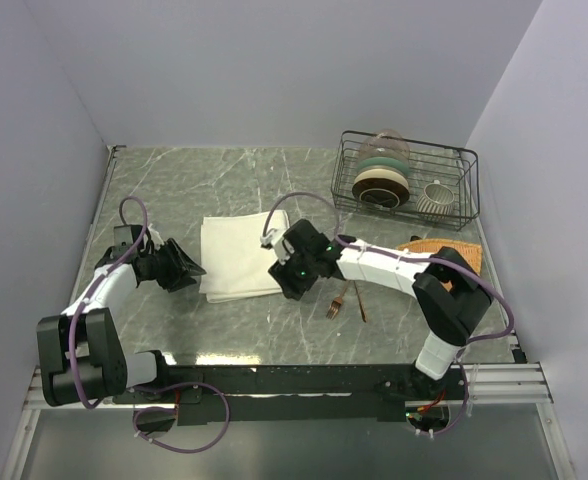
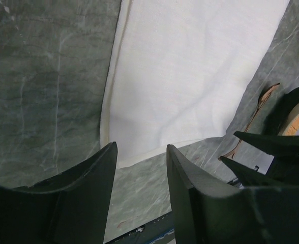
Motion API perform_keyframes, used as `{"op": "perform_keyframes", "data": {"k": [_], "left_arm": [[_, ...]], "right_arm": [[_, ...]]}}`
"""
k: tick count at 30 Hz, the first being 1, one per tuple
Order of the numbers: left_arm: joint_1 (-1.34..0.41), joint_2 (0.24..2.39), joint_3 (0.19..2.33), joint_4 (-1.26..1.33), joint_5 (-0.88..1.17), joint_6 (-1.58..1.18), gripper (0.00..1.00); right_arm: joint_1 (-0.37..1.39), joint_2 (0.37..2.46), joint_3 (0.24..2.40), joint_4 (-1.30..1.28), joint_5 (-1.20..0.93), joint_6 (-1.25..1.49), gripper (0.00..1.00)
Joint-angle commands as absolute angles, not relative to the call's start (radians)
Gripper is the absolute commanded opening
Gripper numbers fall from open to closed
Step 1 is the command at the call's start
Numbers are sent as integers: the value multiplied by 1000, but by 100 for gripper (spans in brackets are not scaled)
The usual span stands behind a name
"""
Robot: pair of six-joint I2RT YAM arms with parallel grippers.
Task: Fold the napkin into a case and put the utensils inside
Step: Smooth out the lower triangle-folded napkin at the center of the board.
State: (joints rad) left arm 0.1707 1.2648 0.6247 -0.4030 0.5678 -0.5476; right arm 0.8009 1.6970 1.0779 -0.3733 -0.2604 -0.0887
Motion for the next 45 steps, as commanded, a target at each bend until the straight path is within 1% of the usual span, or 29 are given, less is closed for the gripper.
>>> {"op": "perform_keyframes", "data": {"k": [1,5,11,12,13,23,26,27,28,29,31,32,34,35,39,45], "left_arm": [[175,1272,634,-382,548,-575,49],[175,1298,635,-377,545,-574,49],[175,1312,634,-361,557,-572,49],[175,1315,635,-359,558,-574,49],[175,1315,635,-354,557,-574,48],[175,1328,632,-348,575,-581,50],[173,1319,626,-351,587,-584,52],[175,1315,624,-351,597,-592,53],[173,1309,621,-350,607,-600,55],[175,1292,615,-345,638,-620,56],[173,1264,598,-316,663,-652,59],[173,1232,575,-304,673,-681,61],[169,1207,554,-284,686,-702,66],[167,1189,533,-279,692,-716,67],[138,1170,499,-288,693,-732,71],[92,1173,454,-200,673,-790,71]], "right_arm": [[867,1687,1071,-301,-91,-158,59],[899,1704,1059,-276,-28,-172,57],[910,1715,1074,-267,-2,-161,51],[910,1717,1077,-267,-2,-163,48],[911,1724,1077,-268,-2,-166,47],[925,1738,1068,-264,-8,-206,46],[928,1743,1055,-244,23,-204,40],[927,1743,1055,-241,29,-203,34],[928,1741,1057,-239,32,-201,30],[927,1740,1054,-238,40,-198,24],[928,1733,1049,-230,40,-192,16],[928,1733,1049,-229,43,-193,9],[928,1739,1054,-232,49,-187,3],[930,1740,1052,-232,51,-186,0],[928,1736,1051,-232,48,-179,0],[930,1733,1052,-236,44,-176,0]]}}
